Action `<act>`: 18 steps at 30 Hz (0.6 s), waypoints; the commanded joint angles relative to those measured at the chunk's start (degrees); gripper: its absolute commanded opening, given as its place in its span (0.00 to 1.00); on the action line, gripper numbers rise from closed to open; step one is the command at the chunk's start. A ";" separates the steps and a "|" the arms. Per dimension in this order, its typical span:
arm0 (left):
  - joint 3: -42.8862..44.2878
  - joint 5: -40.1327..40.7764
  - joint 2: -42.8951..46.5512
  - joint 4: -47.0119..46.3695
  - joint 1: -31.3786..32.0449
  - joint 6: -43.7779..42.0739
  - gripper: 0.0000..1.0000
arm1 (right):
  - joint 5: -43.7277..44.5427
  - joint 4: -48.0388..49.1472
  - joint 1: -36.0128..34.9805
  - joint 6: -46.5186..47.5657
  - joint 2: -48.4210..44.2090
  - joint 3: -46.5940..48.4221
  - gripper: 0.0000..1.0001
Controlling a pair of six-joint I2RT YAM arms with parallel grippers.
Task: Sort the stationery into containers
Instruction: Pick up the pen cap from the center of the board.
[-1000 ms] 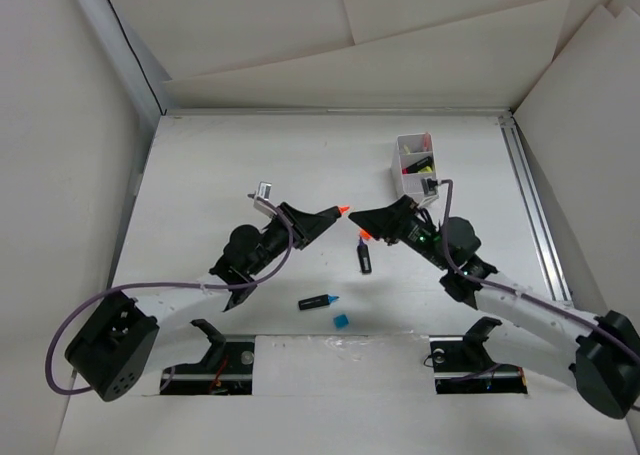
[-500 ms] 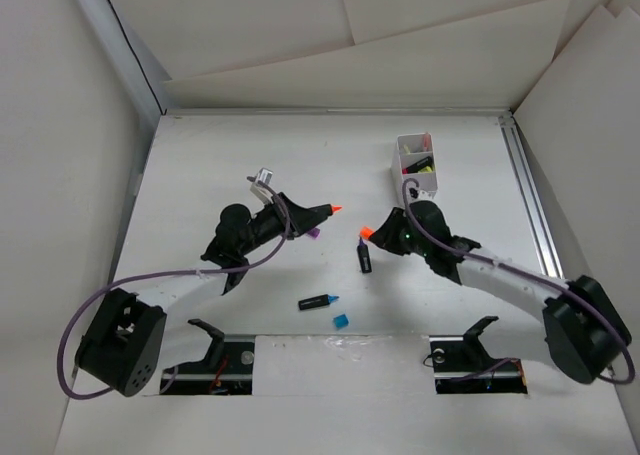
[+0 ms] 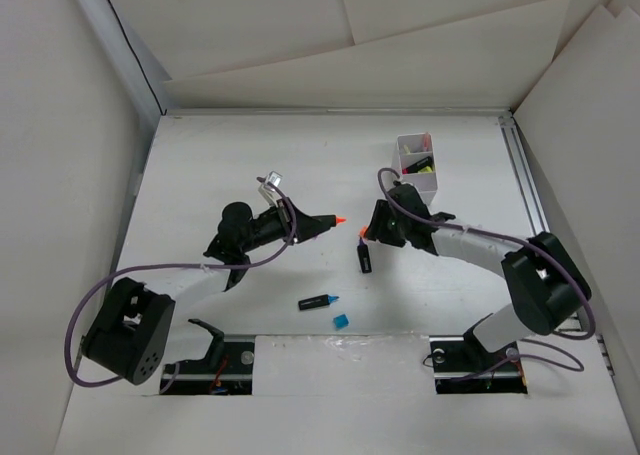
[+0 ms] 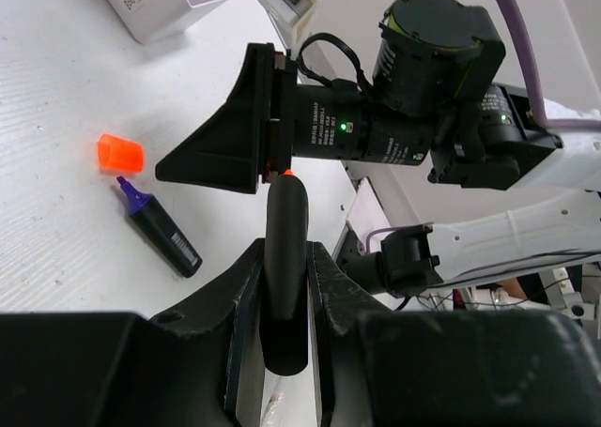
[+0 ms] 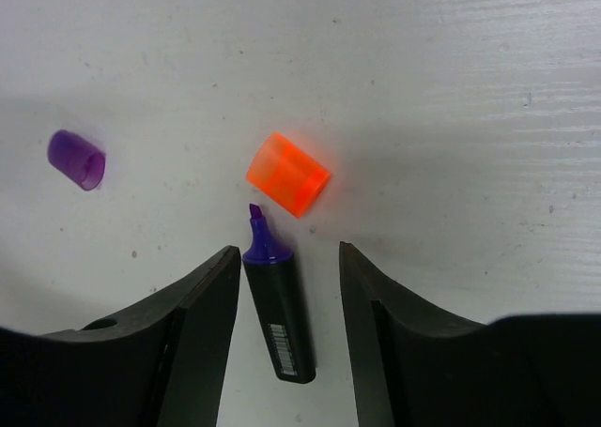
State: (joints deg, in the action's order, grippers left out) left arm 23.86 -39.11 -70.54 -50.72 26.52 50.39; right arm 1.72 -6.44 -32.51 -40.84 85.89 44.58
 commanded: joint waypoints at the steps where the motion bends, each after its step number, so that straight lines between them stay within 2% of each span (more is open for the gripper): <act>1: 1.19 -2.81 -1.08 -5.17 -0.24 -1.70 0.08 | 2.94 -3.92 0.34 1.90 1.73 4.80 0.51; 2: 1.71 -2.81 -1.09 -5.18 -0.24 -1.70 0.08 | 3.64 -4.54 0.34 1.90 2.26 5.43 0.47; 8: 1.02 -5.45 -1.61 -8.78 -2.09 -0.38 0.06 | 5.32 -9.29 0.34 4.27 5.86 9.91 0.47; 12: 0.40 -6.58 -2.14 -10.62 -2.62 0.31 0.06 | 4.79 -11.75 0.34 6.64 9.02 12.28 0.56; 18: 0.40 -8.17 -2.67 -12.38 -2.62 0.94 0.06 | 4.26 -14.13 0.34 11.65 12.37 15.89 0.58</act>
State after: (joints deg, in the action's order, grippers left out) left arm 23.88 -44.42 -73.23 -57.69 24.14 50.87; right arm 5.52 -18.02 -32.51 -33.12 97.95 57.30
